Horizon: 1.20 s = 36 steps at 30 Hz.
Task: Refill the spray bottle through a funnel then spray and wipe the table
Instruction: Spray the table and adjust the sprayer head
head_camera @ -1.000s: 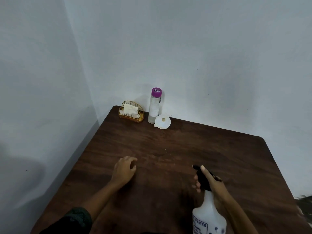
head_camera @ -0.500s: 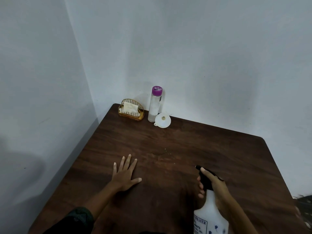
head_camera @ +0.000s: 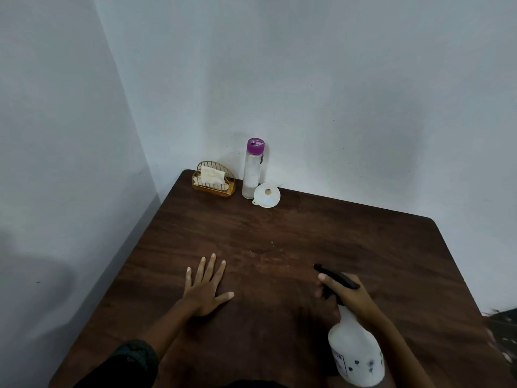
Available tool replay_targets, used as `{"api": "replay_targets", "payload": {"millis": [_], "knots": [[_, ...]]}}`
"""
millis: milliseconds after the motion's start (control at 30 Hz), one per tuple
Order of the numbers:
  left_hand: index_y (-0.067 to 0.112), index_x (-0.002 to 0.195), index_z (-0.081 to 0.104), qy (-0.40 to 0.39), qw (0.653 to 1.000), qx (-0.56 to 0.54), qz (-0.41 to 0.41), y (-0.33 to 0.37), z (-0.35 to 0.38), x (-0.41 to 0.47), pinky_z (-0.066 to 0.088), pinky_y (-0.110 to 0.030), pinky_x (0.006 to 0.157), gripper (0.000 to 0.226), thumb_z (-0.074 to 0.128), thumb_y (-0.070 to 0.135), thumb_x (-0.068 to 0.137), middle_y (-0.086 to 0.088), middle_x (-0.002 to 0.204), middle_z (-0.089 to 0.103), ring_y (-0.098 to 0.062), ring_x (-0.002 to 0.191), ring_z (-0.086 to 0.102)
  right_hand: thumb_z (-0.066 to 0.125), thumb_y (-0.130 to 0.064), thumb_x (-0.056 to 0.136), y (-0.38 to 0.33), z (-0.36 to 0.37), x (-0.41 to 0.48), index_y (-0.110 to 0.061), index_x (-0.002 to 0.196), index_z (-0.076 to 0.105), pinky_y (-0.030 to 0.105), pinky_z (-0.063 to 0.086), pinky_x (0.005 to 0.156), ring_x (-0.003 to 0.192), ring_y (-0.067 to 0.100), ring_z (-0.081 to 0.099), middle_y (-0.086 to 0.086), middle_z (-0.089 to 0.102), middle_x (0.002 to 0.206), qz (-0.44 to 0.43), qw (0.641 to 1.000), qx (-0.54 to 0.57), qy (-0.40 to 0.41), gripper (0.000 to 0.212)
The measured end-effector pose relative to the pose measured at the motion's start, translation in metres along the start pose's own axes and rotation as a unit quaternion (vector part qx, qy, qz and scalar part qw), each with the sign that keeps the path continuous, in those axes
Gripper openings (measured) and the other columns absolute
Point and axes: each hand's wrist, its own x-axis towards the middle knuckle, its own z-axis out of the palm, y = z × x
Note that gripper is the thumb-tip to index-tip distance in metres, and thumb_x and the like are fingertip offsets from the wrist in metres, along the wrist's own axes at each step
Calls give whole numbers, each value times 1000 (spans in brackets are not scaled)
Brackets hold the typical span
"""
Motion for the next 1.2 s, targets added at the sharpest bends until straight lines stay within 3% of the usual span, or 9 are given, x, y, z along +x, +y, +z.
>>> {"api": "replay_targets", "payload": {"millis": [100,200,333,500,567,667,900,1067,1200], "knots": [[27,146,-21,0,1000,1,-2,-2,1,0,-16,-54,113,90,30,71,87,0,151,-37,-23,139,-32,57,-11,90,-3,-2,0,2,95,66,24,52,59,71,24,67,16,72,81,-10,999,-22,-36,17],[27,146,-21,3,1000,1,0,-3,2,2,-16,-53,112,91,29,72,86,0,151,-36,-23,139,-32,62,-16,88,-2,2,3,4,80,64,22,44,48,54,18,55,9,58,59,-6,999,-47,-2,21],[27,146,-21,5,1000,-1,0,-3,2,1,-16,-53,112,90,29,72,86,1,150,-37,-22,139,-33,61,-21,89,-6,3,8,-8,65,60,21,39,47,46,11,48,-4,52,49,-5,998,-69,-7,27],[27,146,-21,4,1000,-1,2,-4,2,1,-16,-53,112,92,27,74,83,2,147,-39,-21,138,-33,60,-22,90,-11,0,11,-4,76,67,28,49,61,61,19,62,10,69,66,-29,991,-121,-40,24],[27,146,-22,5,1000,-1,2,-4,2,1,-16,-53,112,95,22,77,78,3,146,-40,-20,137,-34,61,-24,89,-11,0,13,1,72,63,28,46,57,56,21,57,9,62,59,-37,993,-111,-8,30],[26,147,-20,8,1000,-2,1,-3,1,1,-16,-53,112,93,25,75,81,1,149,-37,-21,139,-32,63,-28,87,-8,0,15,-6,68,60,28,37,51,52,18,47,2,51,53,-33,994,-103,31,30],[27,147,-20,9,1000,-1,0,-1,0,-2,-16,-53,112,89,29,70,87,1,151,-36,-23,140,-31,58,-18,91,-14,-8,15,0,85,68,22,49,59,64,15,64,9,71,73,-50,992,-115,-23,21],[27,147,-20,8,1000,-2,1,0,-1,-3,-16,-53,113,89,31,70,88,2,150,-37,-22,140,-31,64,-24,86,-9,-8,16,1,71,61,27,38,49,49,16,47,1,51,51,-38,993,-73,83,30],[27,146,-21,6,1000,-1,-1,-1,0,-2,-16,-53,112,97,23,80,78,1,150,-38,-22,139,-32,61,-21,89,-8,-11,19,-4,74,66,33,46,59,59,23,59,4,63,59,-41,991,-117,41,23]]}}
